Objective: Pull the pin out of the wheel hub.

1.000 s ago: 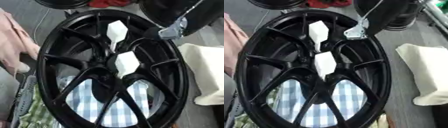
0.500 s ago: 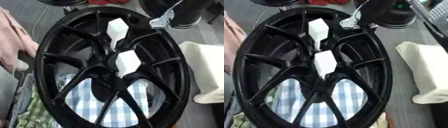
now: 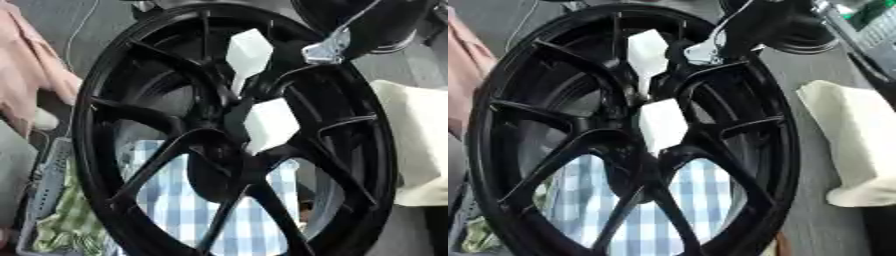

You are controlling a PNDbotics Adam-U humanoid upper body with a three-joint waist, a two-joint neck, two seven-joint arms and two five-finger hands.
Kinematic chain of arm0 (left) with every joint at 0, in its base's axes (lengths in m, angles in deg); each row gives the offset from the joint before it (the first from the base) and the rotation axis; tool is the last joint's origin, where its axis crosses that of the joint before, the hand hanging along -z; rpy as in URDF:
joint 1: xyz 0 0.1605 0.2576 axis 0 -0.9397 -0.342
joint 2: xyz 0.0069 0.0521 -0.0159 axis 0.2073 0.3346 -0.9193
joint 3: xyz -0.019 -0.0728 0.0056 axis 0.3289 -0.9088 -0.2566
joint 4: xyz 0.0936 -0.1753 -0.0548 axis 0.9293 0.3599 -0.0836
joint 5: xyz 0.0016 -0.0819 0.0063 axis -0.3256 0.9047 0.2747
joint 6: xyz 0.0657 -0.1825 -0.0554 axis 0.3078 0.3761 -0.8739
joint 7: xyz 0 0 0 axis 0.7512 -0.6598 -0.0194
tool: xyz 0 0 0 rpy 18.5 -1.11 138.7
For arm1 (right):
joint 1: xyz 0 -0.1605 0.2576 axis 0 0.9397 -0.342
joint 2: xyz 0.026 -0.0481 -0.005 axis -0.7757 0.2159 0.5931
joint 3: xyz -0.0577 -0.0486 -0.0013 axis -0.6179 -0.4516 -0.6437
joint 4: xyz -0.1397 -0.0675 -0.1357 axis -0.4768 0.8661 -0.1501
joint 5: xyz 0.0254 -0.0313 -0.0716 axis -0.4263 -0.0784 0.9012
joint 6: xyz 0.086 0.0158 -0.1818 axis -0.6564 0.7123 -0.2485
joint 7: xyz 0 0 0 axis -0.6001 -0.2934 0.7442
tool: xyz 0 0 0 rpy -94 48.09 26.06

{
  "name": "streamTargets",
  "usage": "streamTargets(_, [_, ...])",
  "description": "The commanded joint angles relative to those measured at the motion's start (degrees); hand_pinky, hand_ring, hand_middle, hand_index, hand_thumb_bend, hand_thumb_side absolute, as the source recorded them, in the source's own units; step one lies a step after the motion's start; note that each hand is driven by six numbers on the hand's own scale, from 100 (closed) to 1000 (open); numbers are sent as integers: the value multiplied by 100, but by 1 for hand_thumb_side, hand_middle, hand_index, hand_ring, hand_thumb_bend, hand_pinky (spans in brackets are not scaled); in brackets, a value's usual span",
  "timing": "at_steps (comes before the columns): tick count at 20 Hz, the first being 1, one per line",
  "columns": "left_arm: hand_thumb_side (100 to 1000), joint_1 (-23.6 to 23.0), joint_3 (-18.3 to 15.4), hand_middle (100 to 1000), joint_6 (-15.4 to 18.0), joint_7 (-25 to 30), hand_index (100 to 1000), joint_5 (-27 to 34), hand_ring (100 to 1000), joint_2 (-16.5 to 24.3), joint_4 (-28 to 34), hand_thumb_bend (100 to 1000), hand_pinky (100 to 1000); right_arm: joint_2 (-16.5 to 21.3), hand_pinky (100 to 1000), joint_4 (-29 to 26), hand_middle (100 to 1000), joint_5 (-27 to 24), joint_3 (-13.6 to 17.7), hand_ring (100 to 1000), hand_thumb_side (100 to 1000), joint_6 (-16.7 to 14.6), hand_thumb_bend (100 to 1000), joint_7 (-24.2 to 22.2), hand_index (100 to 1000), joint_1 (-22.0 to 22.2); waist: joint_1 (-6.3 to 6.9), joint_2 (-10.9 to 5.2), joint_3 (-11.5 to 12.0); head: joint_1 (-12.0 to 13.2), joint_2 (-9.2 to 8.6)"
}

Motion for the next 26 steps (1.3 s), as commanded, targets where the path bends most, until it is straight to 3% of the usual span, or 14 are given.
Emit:
streamTargets(1, [707, 36, -33, 666, -4, 20, 801, -33, 667, 74, 116, 115, 756, 158, 851, -79, 882, -97, 120, 885, 204, -24, 369, -11, 842, -55, 38, -88, 15, -177, -334])
streamTargets(6, [707, 50, -39, 666, 1, 26, 802, -28, 667, 53, 116, 115, 756, 410, 853, -422, 891, -236, 278, 888, 202, -112, 368, 130, 842, 415, 19, -45, 60, -484, -554])
streamTargets(12, [707, 62, -45, 666, 2, 39, 802, -24, 666, 36, 116, 113, 756, 499, 855, -561, 897, -346, 329, 891, 205, -147, 359, 186, 840, 600, 10, 4, 109, -482, -563])
streamTargets(26, [713, 88, -45, 666, -19, 69, 801, -37, 665, 6, 116, 115, 756, 430, 853, -563, 901, -412, 332, 887, 187, -152, 343, 417, 837, 560, -106, 140, 243, -466, -494])
